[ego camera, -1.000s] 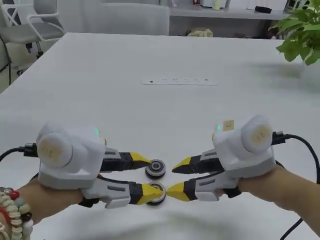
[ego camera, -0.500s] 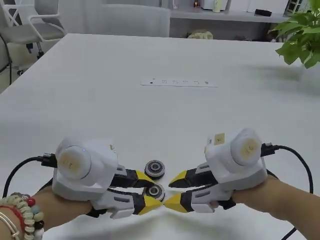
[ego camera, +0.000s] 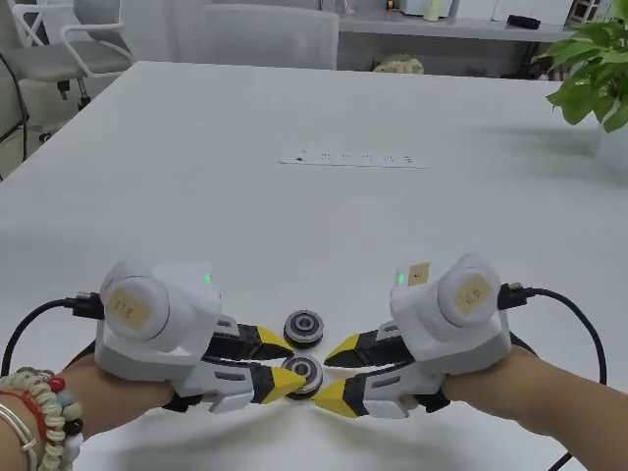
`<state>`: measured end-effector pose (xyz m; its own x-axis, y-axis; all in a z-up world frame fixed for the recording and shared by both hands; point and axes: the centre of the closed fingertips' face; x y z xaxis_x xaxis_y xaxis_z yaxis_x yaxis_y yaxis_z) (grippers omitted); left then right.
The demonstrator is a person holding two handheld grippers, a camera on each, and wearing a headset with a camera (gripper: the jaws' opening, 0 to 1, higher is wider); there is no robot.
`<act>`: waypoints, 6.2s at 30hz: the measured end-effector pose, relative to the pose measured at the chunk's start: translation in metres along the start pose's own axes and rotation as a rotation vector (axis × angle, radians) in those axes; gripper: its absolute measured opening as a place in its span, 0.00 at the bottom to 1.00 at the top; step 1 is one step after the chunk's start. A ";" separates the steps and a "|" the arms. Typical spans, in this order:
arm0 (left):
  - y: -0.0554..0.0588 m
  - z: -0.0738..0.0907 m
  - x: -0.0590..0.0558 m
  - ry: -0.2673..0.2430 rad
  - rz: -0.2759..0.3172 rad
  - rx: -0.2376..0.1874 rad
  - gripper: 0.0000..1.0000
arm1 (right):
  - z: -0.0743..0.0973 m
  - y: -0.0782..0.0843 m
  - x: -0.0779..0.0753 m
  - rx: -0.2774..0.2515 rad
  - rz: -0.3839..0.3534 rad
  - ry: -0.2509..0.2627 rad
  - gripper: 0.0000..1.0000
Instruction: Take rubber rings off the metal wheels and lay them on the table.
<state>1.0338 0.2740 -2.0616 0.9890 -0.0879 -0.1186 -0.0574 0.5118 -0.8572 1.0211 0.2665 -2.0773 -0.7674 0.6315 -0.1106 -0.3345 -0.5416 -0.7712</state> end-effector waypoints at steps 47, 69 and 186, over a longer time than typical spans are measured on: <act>-0.006 -0.007 -0.002 0.008 -0.061 -0.023 0.08 | -0.001 0.004 -0.010 0.004 0.025 0.042 0.00; -0.006 -0.010 -0.005 0.030 -0.053 -0.026 0.08 | 0.010 0.004 -0.019 0.094 -0.320 0.029 0.00; -0.056 0.018 -0.018 0.062 -0.013 -0.098 0.55 | 0.021 -0.010 -0.028 0.109 -0.642 0.020 0.00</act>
<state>1.0214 0.2625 -2.0027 0.9797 -0.1479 -0.1350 -0.0604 0.4242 -0.9035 1.0344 0.2430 -2.0531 -0.3859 0.8581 0.3387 -0.7778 -0.1052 -0.6197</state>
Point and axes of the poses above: the centre of the closed fingertips' face, and the gripper's own axes: z roughly backward along the fingers, x roughly to its left, y roughly out of its underside, and after that the axes turned 15 degrees about y, right-handed
